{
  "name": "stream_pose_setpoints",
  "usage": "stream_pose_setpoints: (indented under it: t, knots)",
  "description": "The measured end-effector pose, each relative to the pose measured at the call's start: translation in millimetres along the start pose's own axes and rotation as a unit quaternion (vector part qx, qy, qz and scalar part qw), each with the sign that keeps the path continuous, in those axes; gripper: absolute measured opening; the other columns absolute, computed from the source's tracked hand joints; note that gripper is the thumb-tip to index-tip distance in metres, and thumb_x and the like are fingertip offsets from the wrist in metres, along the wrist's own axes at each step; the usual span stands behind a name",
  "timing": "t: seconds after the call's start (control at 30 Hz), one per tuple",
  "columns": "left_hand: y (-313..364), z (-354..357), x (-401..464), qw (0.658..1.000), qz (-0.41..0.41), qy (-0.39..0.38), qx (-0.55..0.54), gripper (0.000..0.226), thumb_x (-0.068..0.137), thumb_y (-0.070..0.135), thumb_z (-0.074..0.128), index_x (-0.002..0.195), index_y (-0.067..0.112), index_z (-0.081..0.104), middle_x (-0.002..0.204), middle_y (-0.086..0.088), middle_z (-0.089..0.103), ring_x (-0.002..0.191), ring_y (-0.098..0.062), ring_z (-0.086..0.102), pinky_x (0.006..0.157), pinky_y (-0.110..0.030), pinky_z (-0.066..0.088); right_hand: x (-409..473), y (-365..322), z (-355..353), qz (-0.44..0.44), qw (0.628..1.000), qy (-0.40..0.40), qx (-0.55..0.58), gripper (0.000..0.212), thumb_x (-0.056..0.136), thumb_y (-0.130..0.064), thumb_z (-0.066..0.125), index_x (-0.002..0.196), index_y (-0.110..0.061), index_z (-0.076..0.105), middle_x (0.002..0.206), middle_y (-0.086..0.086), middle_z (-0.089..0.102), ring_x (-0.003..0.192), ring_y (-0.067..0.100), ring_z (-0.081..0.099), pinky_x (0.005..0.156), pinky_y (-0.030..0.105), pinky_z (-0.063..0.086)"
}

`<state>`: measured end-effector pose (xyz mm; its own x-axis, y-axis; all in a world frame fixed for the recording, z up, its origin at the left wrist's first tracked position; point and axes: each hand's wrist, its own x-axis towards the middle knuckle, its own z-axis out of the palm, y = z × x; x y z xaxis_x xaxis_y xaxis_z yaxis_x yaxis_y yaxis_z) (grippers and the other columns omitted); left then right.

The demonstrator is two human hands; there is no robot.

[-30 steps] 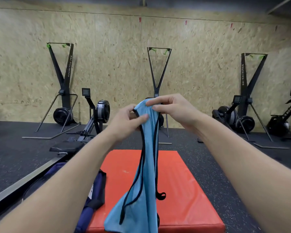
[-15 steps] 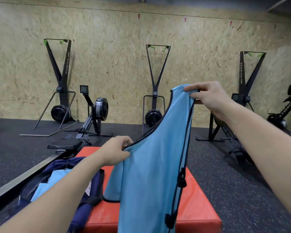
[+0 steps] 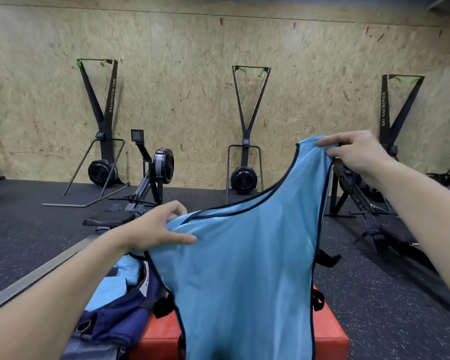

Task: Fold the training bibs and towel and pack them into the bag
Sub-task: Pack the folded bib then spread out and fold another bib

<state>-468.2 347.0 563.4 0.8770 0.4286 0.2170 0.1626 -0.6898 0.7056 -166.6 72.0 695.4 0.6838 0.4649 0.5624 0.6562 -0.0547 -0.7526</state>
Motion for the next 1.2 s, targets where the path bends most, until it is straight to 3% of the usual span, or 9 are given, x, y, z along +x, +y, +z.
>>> stream_pose_setpoints:
  t: [0.17,0.3,0.47,0.53,0.73,0.87,0.93,1.0,1.2]
  knots:
    - [6.0,-24.4,-2.6,1.000,0.000,-0.018,-0.017,0.044,0.082,0.022,0.083,0.113,0.016,0.053,0.104,-0.009,0.074,0.091,-0.025,0.071,0.086,-0.049,0.055,-0.2,6.8,-1.9,0.007,1.000,0.002,-0.016,0.026,0.093,0.009,0.057,0.106,-0.006,0.075,0.098,0.006,0.065,0.045,-0.008,0.057,0.047,0.006,0.043]
    - [7.5,-43.4,-0.7,0.996,0.020,-0.003,0.085,0.036,0.084,-0.001,0.073,0.107,0.020,0.055,0.104,-0.002,0.073,0.095,-0.023,0.070,0.088,-0.048,0.056,-3.6,4.3,-1.5,0.012,1.000,0.008,-0.015,0.027,0.093,0.010,0.056,0.108,-0.004,0.074,0.110,0.009,0.066,0.057,0.000,0.061,0.049,0.006,0.045]
    - [8.3,-54.6,2.4,0.986,0.055,0.083,0.132,0.009,0.095,0.025,0.068,0.087,0.023,0.065,0.085,0.002,0.075,0.082,-0.024,0.070,0.083,-0.045,0.055,-7.3,-0.9,-2.5,0.013,1.000,0.002,-0.007,0.027,0.094,0.009,0.056,0.107,-0.005,0.074,0.115,0.009,0.065,0.077,0.007,0.062,0.052,0.006,0.047]
    - [8.3,-55.7,2.1,0.981,0.060,0.124,0.134,0.025,0.099,0.038,0.058,0.081,0.024,0.068,0.076,0.001,0.071,0.071,-0.024,0.062,0.073,-0.042,0.052,-9.0,-2.9,-2.7,0.014,1.000,0.001,-0.008,0.026,0.095,0.008,0.056,0.108,-0.005,0.074,0.115,0.008,0.065,0.082,0.008,0.061,0.053,0.005,0.047]
    - [24.1,-45.4,6.5,0.981,0.038,0.188,0.036,0.025,0.105,0.039,0.043,0.102,0.028,0.065,0.099,-0.004,0.070,0.089,-0.018,0.062,0.079,-0.034,0.048,-13.5,-7.2,-3.5,0.012,1.000,-0.007,-0.017,0.025,0.096,0.007,0.056,0.109,-0.004,0.074,0.116,0.009,0.064,0.075,0.009,0.059,0.049,0.006,0.045]
    - [35.4,-50.7,-5.1,0.997,-0.002,0.076,-0.007,0.027,0.094,0.053,0.061,0.117,0.045,0.049,0.118,-0.006,0.061,0.108,-0.024,0.061,0.098,-0.042,0.048,-16.3,-8.8,-4.8,0.007,1.000,-0.009,-0.024,0.027,0.096,0.009,0.055,0.111,-0.003,0.073,0.111,0.009,0.063,0.061,0.001,0.060,0.044,0.005,0.041]
    - [36.1,-54.4,-7.4,0.999,0.013,0.044,-0.006,0.041,0.089,0.031,0.074,0.118,0.046,0.049,0.112,-0.004,0.065,0.101,-0.025,0.067,0.090,-0.041,0.055,-17.0,-7.2,-6.0,0.002,1.000,-0.004,-0.029,0.026,0.096,0.008,0.054,0.112,-0.003,0.073,0.093,0.006,0.061,0.041,-0.006,0.053,0.038,0.004,0.035]
    - [38.1,-53.6,-6.3,0.996,0.040,0.083,0.016,0.030,0.091,0.013,0.068,0.108,0.035,0.057,0.101,-0.003,0.069,0.091,-0.022,0.070,0.079,-0.033,0.058,-17.3,-6.3,-5.7,0.002,1.000,-0.002,-0.031,0.025,0.097,0.007,0.054,0.111,-0.004,0.073,0.077,0.000,0.054,0.033,-0.007,0.048,0.036,0.004,0.031]
    - [39.1,-62.9,-1.5,0.989,0.048,0.122,0.074,0.008,0.095,0.029,0.066,0.094,0.027,0.074,0.091,-0.006,0.074,0.086,-0.029,0.069,0.079,-0.045,0.054,-19.2,-9.6,-2.4,0.000,0.999,-0.016,-0.034,0.023,0.097,0.004,0.057,0.104,-0.008,0.075,0.093,0.006,0.063,0.046,-0.004,0.055,0.041,0.004,0.037]
